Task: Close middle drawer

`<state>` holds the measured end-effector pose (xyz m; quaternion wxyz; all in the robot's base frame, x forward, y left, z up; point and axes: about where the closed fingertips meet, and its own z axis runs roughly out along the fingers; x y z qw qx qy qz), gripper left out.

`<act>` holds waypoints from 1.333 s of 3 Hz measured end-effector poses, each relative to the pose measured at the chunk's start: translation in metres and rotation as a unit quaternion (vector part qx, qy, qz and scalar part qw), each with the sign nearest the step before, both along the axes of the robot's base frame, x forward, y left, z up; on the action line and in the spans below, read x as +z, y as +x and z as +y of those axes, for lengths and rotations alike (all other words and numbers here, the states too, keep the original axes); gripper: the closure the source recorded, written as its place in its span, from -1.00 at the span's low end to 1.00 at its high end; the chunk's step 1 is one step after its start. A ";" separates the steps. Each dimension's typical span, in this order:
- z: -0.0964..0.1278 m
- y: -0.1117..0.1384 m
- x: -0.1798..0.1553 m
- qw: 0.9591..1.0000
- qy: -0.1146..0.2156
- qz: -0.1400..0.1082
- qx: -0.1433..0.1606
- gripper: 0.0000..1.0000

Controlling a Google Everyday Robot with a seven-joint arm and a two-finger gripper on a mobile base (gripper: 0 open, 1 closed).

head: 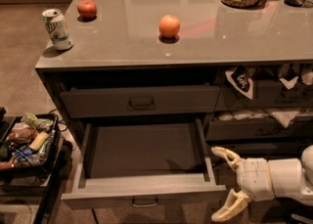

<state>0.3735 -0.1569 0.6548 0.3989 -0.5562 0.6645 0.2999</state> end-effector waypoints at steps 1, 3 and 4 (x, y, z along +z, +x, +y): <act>0.009 -0.011 -0.040 1.000 0.011 0.013 0.002 -1.00; 0.025 -0.030 -0.123 0.997 -0.016 0.077 -0.017 -1.00; 0.025 -0.032 -0.131 0.996 -0.018 0.080 -0.036 -1.00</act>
Offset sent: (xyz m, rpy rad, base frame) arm -0.0328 0.0260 -0.1353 -0.0544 0.1457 -0.0425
